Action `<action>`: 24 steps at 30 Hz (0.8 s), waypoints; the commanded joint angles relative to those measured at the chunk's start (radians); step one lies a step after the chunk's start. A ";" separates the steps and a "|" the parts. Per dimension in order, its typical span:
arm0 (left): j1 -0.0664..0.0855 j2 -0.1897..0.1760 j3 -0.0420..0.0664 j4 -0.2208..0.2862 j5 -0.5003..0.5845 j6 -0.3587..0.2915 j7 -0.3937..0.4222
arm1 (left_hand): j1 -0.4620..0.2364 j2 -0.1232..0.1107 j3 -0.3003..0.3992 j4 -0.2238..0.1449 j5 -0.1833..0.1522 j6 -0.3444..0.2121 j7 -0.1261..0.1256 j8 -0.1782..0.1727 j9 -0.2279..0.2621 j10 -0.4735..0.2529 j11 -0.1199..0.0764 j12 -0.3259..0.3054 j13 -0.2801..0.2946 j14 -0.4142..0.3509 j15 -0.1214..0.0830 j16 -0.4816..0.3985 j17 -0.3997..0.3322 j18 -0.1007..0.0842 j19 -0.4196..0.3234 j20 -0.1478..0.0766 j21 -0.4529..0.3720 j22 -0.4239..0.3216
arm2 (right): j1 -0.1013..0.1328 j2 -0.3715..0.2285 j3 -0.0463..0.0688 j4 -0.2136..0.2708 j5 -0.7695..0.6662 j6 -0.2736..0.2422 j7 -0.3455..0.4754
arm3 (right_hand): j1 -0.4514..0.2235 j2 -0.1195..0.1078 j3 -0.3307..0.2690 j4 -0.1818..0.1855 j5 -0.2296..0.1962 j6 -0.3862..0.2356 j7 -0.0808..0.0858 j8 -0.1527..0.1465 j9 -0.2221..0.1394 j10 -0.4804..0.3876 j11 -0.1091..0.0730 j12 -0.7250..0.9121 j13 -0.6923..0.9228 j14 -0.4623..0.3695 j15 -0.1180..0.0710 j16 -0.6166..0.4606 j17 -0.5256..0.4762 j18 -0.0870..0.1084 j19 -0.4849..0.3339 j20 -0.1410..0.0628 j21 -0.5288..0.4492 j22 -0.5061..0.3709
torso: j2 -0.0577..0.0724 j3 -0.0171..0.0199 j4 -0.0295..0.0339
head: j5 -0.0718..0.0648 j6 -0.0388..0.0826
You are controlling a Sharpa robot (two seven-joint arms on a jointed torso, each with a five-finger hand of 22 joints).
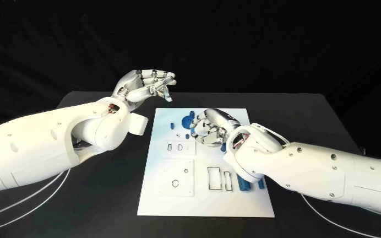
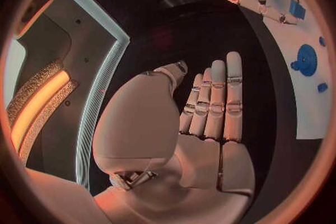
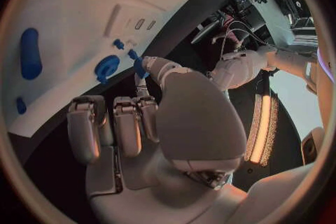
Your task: Assemble the parts on the task board
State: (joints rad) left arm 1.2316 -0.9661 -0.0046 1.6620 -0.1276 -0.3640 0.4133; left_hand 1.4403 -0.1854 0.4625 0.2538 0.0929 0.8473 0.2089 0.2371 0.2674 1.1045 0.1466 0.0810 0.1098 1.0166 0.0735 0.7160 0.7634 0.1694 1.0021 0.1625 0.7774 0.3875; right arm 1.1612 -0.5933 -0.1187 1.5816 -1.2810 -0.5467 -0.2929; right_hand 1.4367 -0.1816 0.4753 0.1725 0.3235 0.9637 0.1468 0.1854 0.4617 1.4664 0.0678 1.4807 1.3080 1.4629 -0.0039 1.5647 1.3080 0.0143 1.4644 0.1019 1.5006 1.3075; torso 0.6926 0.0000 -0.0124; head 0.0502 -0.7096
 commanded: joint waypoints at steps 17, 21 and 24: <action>-0.002 0.014 -0.001 -0.008 0.003 0.022 0.004 | -0.005 -0.002 0.005 -0.001 -0.005 -0.006 0.002 -0.006 0.002 -0.007 -0.002 -0.004 0.001 -0.009 0.001 0.005 0.001 0.013 -0.008 0.000 0.003 0.001 | -0.070 0.082 -0.006 -0.056 -0.121 0.021 -0.064 | -0.025 -0.008 0.007 -0.006 -0.002 0.003 -0.002 0.008 0.003 0.016 -0.006 0.004 0.169 0.105 -0.006 0.001 0.252 0.002 0.074 -0.008 0.013 0.217 | 0.002 0.0006 0.0012 | 0.006 -0.012; -0.002 0.014 -0.001 -0.008 0.003 0.023 0.004 | -0.005 -0.002 0.005 -0.001 -0.005 -0.006 0.002 -0.006 0.002 -0.007 -0.002 -0.004 0.001 -0.009 0.001 0.005 0.001 0.013 -0.008 0.000 0.003 0.001 | -0.075 0.093 -0.006 -0.062 -0.124 0.029 -0.065 | -0.030 -0.011 0.007 -0.007 -0.004 0.003 -0.002 0.009 0.003 0.015 -0.006 0.003 0.169 0.105 -0.006 0.002 0.253 0.001 0.074 -0.008 0.013 0.217 | 0.002 0.0014 0.0005 | 0.008 -0.016; -0.002 0.014 -0.001 -0.008 0.003 0.024 0.004 | -0.005 -0.002 0.005 -0.001 -0.005 -0.006 0.002 -0.006 0.002 -0.007 -0.002 -0.004 0.001 -0.009 0.001 0.005 0.001 0.013 -0.008 0.000 0.003 0.001 | -0.079 0.099 -0.007 -0.066 -0.125 0.032 -0.065 | -0.032 -0.012 0.007 -0.008 -0.006 0.003 -0.002 0.009 0.003 0.015 -0.006 0.003 0.169 0.105 -0.006 0.001 0.252 0.001 0.074 -0.008 0.013 0.217 | 0.002 0.0014 -0.0004 | 0.009 -0.018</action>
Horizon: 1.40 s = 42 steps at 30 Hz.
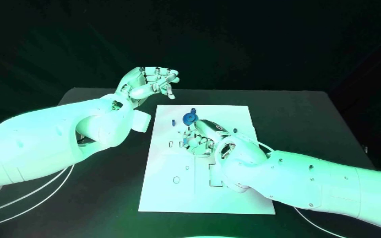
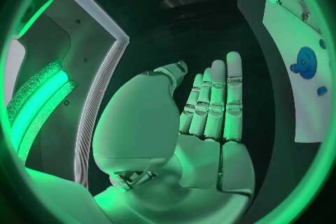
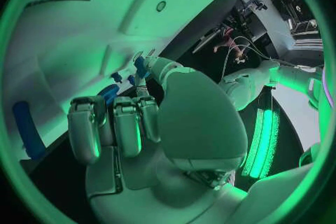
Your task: Assemble the parts on the task board
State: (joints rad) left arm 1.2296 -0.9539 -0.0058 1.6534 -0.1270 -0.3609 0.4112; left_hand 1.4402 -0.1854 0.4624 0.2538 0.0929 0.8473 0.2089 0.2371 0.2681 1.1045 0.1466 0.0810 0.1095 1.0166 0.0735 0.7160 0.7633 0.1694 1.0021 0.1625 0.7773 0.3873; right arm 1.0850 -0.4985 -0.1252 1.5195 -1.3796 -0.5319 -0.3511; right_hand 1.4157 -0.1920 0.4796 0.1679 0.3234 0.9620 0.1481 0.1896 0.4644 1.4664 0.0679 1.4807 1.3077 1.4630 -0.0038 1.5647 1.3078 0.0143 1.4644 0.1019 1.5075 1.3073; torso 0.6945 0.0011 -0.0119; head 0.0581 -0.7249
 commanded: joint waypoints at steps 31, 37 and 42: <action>0.000 -0.001 0.000 0.001 0.002 0.020 0.006 | -0.005 -0.002 0.005 -0.001 -0.005 -0.006 0.002 -0.006 0.001 -0.007 -0.002 -0.004 0.001 -0.009 0.001 0.005 0.001 0.013 -0.008 0.000 0.004 0.001 | -0.013 0.015 -0.005 -0.021 -0.061 0.018 -0.026 | -0.041 -0.030 0.000 -0.008 -0.020 -0.015 0.001 0.001 0.000 0.008 -0.003 -0.004 0.162 0.105 -0.004 0.000 0.250 0.002 0.074 -0.006 0.005 0.217 | -0.001 0.0002 -0.0024 | 0.002 -0.001; 0.000 -0.002 0.000 0.001 0.002 0.021 0.005 | -0.005 -0.002 0.005 -0.001 -0.005 -0.006 0.002 -0.006 0.001 -0.007 -0.002 -0.004 0.001 -0.009 0.001 0.005 0.001 0.013 -0.008 0.000 0.004 0.001 | -0.013 0.015 -0.005 -0.021 -0.062 0.019 -0.024 | -0.051 -0.044 -0.002 -0.011 -0.027 -0.029 0.006 -0.006 -0.004 0.004 0.001 -0.008 0.158 0.104 -0.001 -0.001 0.248 0.002 0.073 -0.004 0.003 0.216 | -0.001 0.0001 -0.0024 | 0.001 -0.002; 0.000 -0.003 0.000 0.001 0.002 0.022 0.004 | -0.009 -0.002 0.008 -0.001 -0.005 -0.006 0.001 -0.005 0.003 -0.007 -0.002 -0.003 0.002 -0.009 0.001 0.006 0.001 0.013 -0.013 0.001 0.010 0.005 | -0.013 0.016 -0.005 -0.022 -0.062 0.016 -0.021 | -0.070 -0.059 -0.013 -0.007 -0.028 -0.046 0.012 -0.015 -0.008 0.000 0.007 -0.011 0.154 0.104 0.004 -0.001 0.246 0.003 0.070 0.000 -0.002 0.212 | -0.001 0.0002 -0.0025 | 0.001 -0.002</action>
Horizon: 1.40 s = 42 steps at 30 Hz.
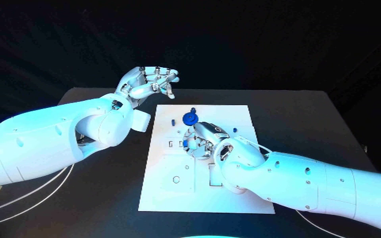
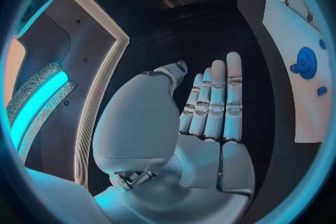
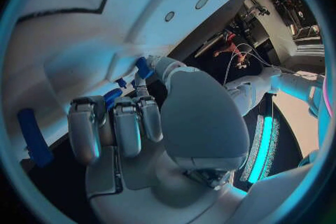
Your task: Assemble the parts on the task board
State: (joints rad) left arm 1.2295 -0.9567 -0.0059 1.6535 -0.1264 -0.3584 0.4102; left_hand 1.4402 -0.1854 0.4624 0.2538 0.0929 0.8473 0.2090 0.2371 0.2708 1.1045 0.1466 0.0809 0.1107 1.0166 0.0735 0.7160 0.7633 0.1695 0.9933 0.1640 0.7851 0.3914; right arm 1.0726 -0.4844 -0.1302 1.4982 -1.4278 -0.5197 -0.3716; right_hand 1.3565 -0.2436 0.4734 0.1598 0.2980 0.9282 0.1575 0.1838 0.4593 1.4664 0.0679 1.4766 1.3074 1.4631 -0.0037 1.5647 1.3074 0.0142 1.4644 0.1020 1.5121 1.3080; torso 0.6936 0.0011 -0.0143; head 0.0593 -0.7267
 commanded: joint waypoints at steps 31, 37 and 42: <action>0.000 0.020 0.001 -0.061 -0.345 0.070 -0.344 | -0.128 0.010 -0.164 0.035 -0.005 -0.017 -0.053 0.202 0.149 -0.007 -0.070 0.586 0.427 0.365 -0.062 0.594 0.500 -0.027 0.206 -0.054 0.338 0.345 | 0.087 -0.203 0.008 0.189 0.209 -0.011 0.300 | 0.080 0.042 -0.272 0.095 -0.119 -0.057 0.016 -0.042 -0.034 -0.038 0.022 -0.037 0.122 0.093 0.018 -0.022 0.206 0.033 0.009 0.015 -0.131 0.129 | -0.016 -0.0047 -0.0163 | 0.007 0.005; 0.004 0.045 0.001 -0.112 -0.565 0.273 -0.588 | -0.221 0.049 -0.195 0.040 -0.003 -0.047 -0.068 0.335 0.264 -0.093 -0.081 0.816 0.591 0.432 -0.069 0.708 0.620 -0.050 0.242 -0.060 0.483 0.535 | 0.142 -0.321 0.014 0.251 0.397 0.041 0.373 | 0.090 0.048 -0.272 0.101 -0.085 -0.053 0.015 -0.036 -0.034 -0.044 0.021 -0.042 0.117 0.093 0.016 -0.022 0.207 0.036 0.002 0.014 -0.145 0.121 | -0.024 -0.0019 -0.0173 | 0.005 -0.001; 0.017 0.077 0.001 -0.144 -0.690 0.410 -0.729 | -0.272 0.076 -0.208 0.041 -0.001 -0.024 -0.099 0.424 0.348 -0.008 -0.107 0.936 0.706 0.489 -0.091 0.774 0.699 -0.067 0.296 -0.077 0.551 0.647 | 0.182 -0.380 0.018 0.248 0.523 0.061 0.408 | 0.087 0.048 -0.273 0.108 -0.066 -0.053 0.015 -0.033 -0.034 -0.045 0.020 -0.042 0.117 0.093 0.016 -0.021 0.208 0.036 0.002 0.013 -0.146 0.121 | -0.029 0.0038 -0.0185 | 0.011 -0.007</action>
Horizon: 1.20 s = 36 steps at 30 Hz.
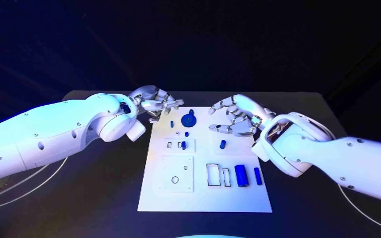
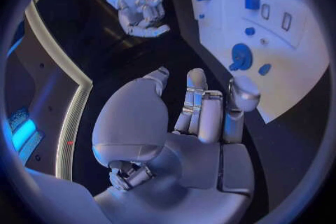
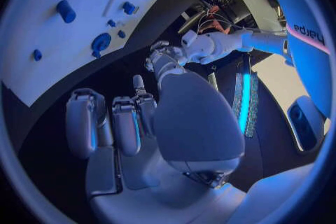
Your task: Assemble the parts on the task board
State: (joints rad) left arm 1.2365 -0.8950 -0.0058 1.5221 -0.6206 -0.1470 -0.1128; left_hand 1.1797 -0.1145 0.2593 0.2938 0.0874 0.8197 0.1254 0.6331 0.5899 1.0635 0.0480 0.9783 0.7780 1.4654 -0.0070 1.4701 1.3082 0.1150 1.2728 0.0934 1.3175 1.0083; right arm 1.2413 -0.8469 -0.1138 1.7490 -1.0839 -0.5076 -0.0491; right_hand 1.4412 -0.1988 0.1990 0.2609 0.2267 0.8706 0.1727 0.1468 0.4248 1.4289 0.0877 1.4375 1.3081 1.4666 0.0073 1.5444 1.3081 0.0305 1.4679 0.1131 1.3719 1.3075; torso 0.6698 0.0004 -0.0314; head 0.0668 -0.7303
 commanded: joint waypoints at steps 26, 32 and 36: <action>0.080 0.176 -0.057 -0.103 -0.421 0.438 -0.395 | -0.101 0.017 -0.029 0.002 0.001 -0.017 -0.028 0.076 0.121 0.055 -0.020 0.074 0.073 0.051 -0.023 0.032 0.171 -0.024 0.044 -0.020 0.055 0.095 | 0.066 -0.056 0.005 -0.127 0.260 0.041 0.077 | -0.006 -0.004 -0.005 0.020 0.038 0.002 -0.001 0.009 -0.001 -0.022 0.000 -0.016 0.103 0.087 0.005 -0.006 0.199 0.022 -0.006 0.001 -0.018 0.114 | -0.011 0.0136 -0.0003 | 0.015 -0.034; 0.079 0.203 -0.072 -0.127 -0.427 0.464 -0.400 | -0.111 0.024 -0.033 0.002 0.001 -0.020 -0.027 0.076 0.126 0.052 -0.019 0.072 0.070 0.049 -0.022 0.029 0.167 -0.024 0.042 -0.020 0.054 0.093 | 0.067 -0.052 0.005 -0.133 0.254 0.041 0.070 | -0.006 -0.005 -0.006 0.020 0.038 0.002 -0.001 0.009 -0.001 -0.023 0.000 -0.016 0.102 0.087 0.005 -0.006 0.199 0.022 -0.006 0.001 -0.018 0.114 | -0.010 0.0123 0.0004 | 0.016 -0.038; 0.079 0.216 -0.079 -0.139 -0.428 0.470 -0.402 | -0.113 0.025 -0.033 0.002 0.001 -0.021 -0.027 0.076 0.127 0.051 -0.019 0.072 0.069 0.048 -0.022 0.028 0.165 -0.024 0.042 -0.020 0.054 0.094 | 0.067 -0.051 0.005 -0.136 0.253 0.041 0.068 | -0.007 -0.005 -0.007 0.021 0.039 0.001 -0.001 0.009 -0.001 -0.025 0.000 -0.018 0.100 0.087 0.005 -0.007 0.197 0.023 -0.007 0.001 -0.022 0.112 | -0.010 0.0118 0.0013 | 0.015 -0.039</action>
State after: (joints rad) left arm 1.3146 -0.6842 -0.0849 1.3868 -1.0309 0.2832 -0.5056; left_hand 1.0769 -0.0880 0.2331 0.2952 0.0874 0.8042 0.0980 0.7040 0.7153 1.1202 0.0270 1.0505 0.8483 1.4651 -0.0251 1.5011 1.3079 0.0993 1.3169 0.0732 1.3692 1.1023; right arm 1.3076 -0.8992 -0.1091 1.6148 -0.8224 -0.4754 0.0221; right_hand 1.4412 -0.1989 0.1935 0.2748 0.2615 0.8705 0.1727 0.1508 0.4249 1.4112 0.0912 1.4226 1.3077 1.4665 0.0073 1.5443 1.3077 0.0455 1.4679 0.1130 1.3570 1.3073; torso 0.6594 0.0128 -0.0313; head 0.0829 -0.7686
